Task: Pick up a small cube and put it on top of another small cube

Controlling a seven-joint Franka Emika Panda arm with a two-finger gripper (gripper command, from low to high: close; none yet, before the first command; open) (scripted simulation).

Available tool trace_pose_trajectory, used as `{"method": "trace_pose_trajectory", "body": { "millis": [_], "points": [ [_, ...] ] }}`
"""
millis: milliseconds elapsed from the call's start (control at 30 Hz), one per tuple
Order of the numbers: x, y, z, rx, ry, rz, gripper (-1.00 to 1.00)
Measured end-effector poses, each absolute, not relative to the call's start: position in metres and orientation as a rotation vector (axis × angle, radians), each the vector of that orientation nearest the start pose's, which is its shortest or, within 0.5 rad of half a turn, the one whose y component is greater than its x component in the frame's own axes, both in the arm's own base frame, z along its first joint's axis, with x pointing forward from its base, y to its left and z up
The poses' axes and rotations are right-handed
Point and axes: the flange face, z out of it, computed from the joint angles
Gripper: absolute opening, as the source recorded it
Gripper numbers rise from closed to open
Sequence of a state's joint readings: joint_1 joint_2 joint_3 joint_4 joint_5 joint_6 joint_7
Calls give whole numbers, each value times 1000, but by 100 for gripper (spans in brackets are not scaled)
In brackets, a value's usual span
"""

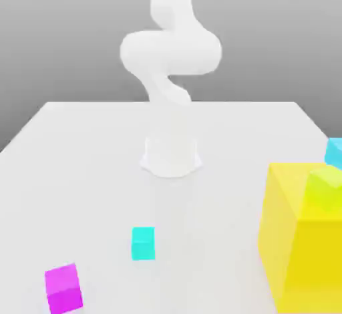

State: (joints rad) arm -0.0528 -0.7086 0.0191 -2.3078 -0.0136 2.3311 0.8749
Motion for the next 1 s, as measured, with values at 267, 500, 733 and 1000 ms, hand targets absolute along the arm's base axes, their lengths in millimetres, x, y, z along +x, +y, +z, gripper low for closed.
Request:
{"method": "trace_pose_trajectory", "body": {
  "millis": [267, 500, 733, 1000],
  "points": [
    [463, -63, 550, -2362, 1662, -721, 0],
    [495, -118, 426, -2209, 2046, -484, 0],
    [488, -170, 297, -1964, 2399, -222, 0],
    [465, -191, 166, -1739, 2615, -5, 0]
  ]
}}
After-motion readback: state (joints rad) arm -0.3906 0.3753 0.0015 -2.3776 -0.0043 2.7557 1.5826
